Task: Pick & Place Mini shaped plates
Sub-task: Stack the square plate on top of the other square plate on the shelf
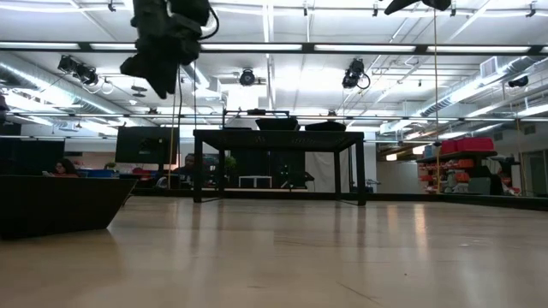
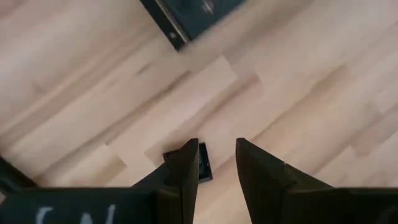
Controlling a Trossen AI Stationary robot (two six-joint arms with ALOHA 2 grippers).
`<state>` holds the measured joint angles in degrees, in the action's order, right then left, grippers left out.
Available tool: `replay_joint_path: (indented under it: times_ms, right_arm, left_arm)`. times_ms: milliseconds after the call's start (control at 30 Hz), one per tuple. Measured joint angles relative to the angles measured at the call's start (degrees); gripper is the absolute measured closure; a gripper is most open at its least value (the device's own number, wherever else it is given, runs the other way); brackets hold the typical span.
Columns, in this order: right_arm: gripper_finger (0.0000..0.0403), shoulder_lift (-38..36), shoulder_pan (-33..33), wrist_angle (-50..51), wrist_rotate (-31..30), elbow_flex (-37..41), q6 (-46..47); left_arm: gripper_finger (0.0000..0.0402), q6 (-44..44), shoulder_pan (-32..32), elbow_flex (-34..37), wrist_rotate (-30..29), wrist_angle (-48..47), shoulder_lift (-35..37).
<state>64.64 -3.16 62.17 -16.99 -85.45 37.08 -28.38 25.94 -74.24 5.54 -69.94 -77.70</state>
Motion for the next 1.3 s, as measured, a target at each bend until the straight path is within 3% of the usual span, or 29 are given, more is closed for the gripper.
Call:
replay_joint_path:
  times_ms: [267,467,800,967,1300]
  right_arm:
    - [0.0254,0.0,-0.01,-0.04,-0.02,0.0,0.0]
    - [0.0254,0.02,-0.02,-0.04,-0.02,0.0,0.0]
    - [0.0254,1.09,-0.02,0.01,-0.06,-0.04,-0.83]
    - [0.0254,2.04,-0.02,0.02,-0.07,-0.04,-1.86]
    - [0.0254,3.41,0.0,0.02,-0.06,-0.04,-2.12]
  left_arm:
    - [0.0289,-11.16,-5.72,13.73,-0.83,4.7,8.61]
    - [0.0283,-16.66,-8.34,21.77,-0.6,6.61,11.27]
    - [0.0168,-19.0,-9.82,30.46,-0.63,9.62,11.06]
    - [0.0135,-19.59,-9.82,34.37,-0.73,13.99,11.06]
    - [0.0144,-23.88,-9.82,42.3,-1.94,24.84,11.04]
